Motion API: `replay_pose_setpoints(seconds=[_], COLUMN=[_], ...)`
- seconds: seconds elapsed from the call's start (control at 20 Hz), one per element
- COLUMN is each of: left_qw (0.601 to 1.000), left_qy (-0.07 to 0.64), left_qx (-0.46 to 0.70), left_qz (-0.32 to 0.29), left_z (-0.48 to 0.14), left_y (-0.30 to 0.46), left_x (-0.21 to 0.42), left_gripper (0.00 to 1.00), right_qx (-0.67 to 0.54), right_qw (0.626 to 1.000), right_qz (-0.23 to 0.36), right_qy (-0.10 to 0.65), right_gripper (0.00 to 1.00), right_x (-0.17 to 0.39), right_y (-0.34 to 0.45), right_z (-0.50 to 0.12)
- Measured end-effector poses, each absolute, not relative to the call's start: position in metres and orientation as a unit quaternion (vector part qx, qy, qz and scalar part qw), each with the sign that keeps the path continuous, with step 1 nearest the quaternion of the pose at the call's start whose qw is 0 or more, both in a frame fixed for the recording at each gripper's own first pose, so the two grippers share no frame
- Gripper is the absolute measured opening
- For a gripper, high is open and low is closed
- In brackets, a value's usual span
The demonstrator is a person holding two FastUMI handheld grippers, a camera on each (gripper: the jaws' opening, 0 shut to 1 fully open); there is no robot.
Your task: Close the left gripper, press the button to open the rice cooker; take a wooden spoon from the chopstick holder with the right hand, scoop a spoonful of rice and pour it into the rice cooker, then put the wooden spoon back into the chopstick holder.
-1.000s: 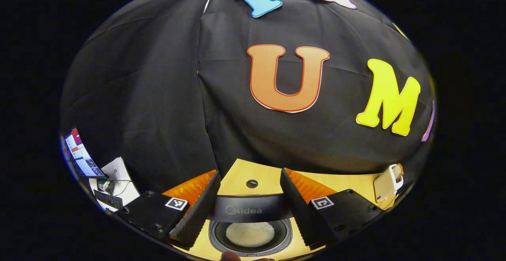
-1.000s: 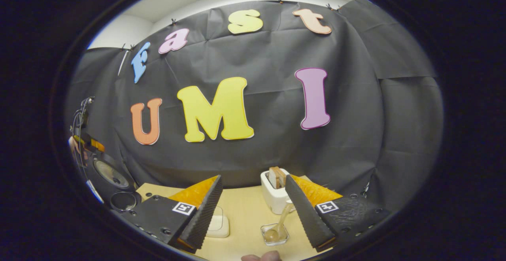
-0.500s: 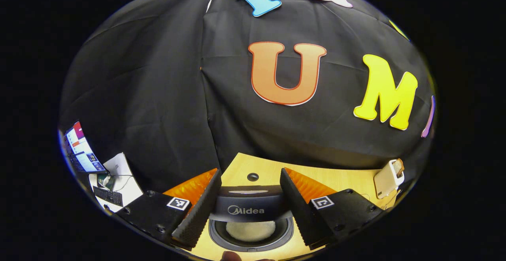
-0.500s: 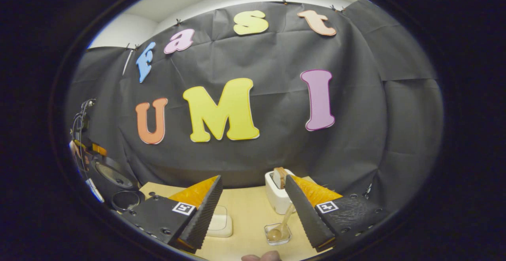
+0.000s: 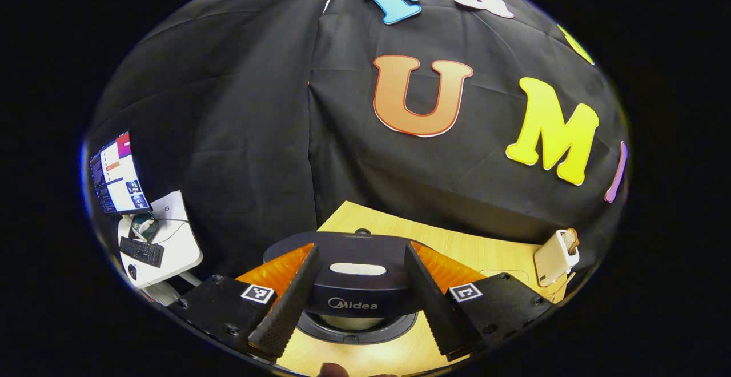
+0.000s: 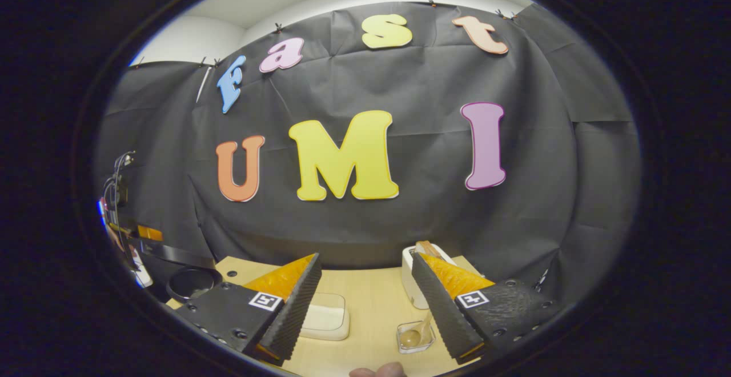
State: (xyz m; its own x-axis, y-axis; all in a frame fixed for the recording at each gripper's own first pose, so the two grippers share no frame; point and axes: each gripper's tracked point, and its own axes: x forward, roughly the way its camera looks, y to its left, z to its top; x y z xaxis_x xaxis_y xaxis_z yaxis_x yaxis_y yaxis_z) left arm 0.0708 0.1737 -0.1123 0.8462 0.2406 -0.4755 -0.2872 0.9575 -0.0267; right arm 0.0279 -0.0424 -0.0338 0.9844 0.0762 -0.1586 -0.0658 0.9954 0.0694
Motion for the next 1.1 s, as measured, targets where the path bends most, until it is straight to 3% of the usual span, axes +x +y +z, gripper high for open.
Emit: replay_pose_setpoints(seconds=[0.4,0.5,0.55,0.65,0.7,0.85,1.1], left_qw=[0.967,0.969,0.969,0.969,0.968,0.967,0.966], left_qy=[0.216,0.210,0.211,0.210,0.209,0.213,0.223], left_qx=[-0.032,-0.022,-0.020,-0.023,-0.025,-0.021,-0.008], left_qz=[0.132,0.129,0.129,0.132,0.133,0.137,0.134], left_z=[-0.142,-0.147,-0.151,-0.159,-0.162,-0.175,-0.197], left_y=[0.167,0.165,0.165,0.164,0.163,0.160,0.158], left_x=[0.047,0.044,0.042,0.037,0.036,0.030,0.021], left_gripper=[0.95,0.95,1.00,0.95,0.95,0.95,0.95], right_qx=[0.006,0.003,0.001,-0.002,-0.004,-0.009,-0.018], right_qw=[0.993,0.993,0.993,0.992,0.992,0.992,0.991], right_qz=[0.066,0.069,0.070,0.072,0.073,0.075,0.079], right_qy=[0.093,0.095,0.096,0.099,0.101,0.104,0.111], right_gripper=[0.95,0.91,0.91,0.95,0.91,0.95,0.91], right_x=[0.027,0.026,0.025,0.025,0.024,0.021,0.016], right_y=[-0.015,-0.011,-0.009,-0.005,-0.005,-0.001,0.004], right_z=[-0.042,-0.043,-0.043,-0.047,-0.048,-0.051,-0.054])
